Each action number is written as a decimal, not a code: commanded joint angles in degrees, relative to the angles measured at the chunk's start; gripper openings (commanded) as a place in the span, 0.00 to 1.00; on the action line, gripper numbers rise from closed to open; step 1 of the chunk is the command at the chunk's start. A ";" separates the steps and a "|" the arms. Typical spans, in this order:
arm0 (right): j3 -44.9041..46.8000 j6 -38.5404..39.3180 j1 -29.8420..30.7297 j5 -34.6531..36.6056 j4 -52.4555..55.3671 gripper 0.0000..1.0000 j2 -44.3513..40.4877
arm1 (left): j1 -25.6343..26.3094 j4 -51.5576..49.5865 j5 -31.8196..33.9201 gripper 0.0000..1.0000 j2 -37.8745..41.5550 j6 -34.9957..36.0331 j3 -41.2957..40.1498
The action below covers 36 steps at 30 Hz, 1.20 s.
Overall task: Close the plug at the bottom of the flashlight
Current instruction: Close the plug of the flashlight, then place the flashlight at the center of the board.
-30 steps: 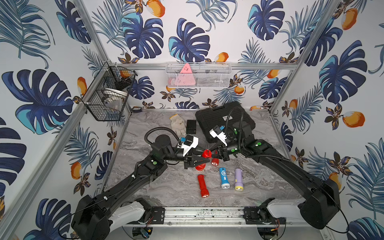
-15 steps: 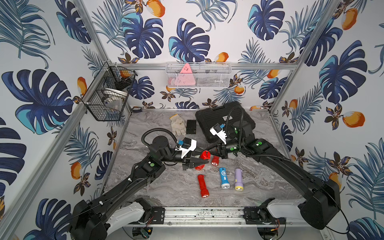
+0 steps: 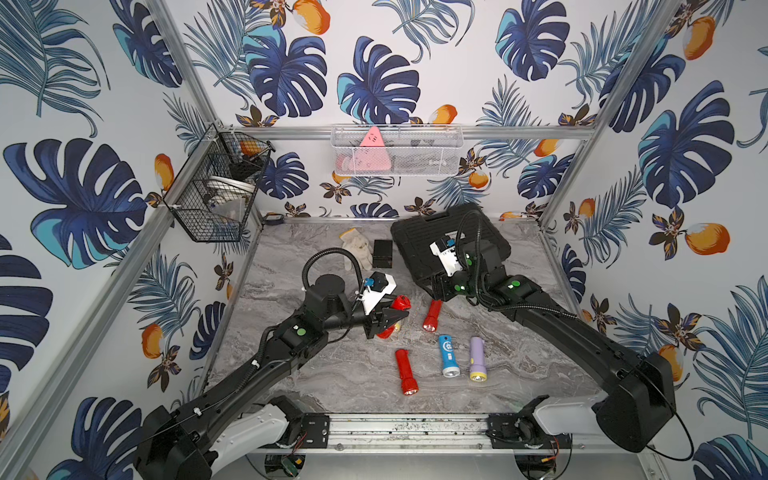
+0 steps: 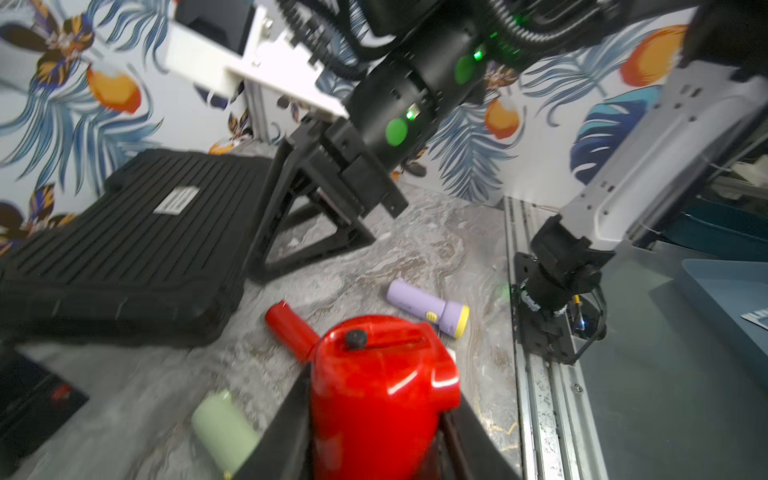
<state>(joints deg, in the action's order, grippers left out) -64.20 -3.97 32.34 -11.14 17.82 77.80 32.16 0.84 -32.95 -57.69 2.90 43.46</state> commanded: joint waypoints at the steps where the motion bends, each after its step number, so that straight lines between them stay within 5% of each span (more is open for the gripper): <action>1: 0.75 -0.41 -0.13 14.45 -1.45 0.76 -1.01 | -0.07 -7.95 9.73 0.00 1.94 -2.19 -1.13; 6: 5.44 -1.44 -1.06 18.51 -7.86 1.00 -3.94 | -0.06 -12.76 20.57 0.00 4.84 -8.20 -3.66; 19: 6.53 -5.44 -4.88 22.19 -7.64 1.00 -4.21 | -0.08 -28.20 38.54 0.00 1.91 -21.68 -4.71; 36: 6.28 -5.26 -5.09 22.83 -6.49 1.00 -4.65 | -0.34 -27.54 38.00 0.00 -5.80 -28.22 -9.26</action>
<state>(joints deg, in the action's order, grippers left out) -57.80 -9.41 27.27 11.07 11.84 73.49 32.08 -28.47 5.67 -63.48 -23.44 34.76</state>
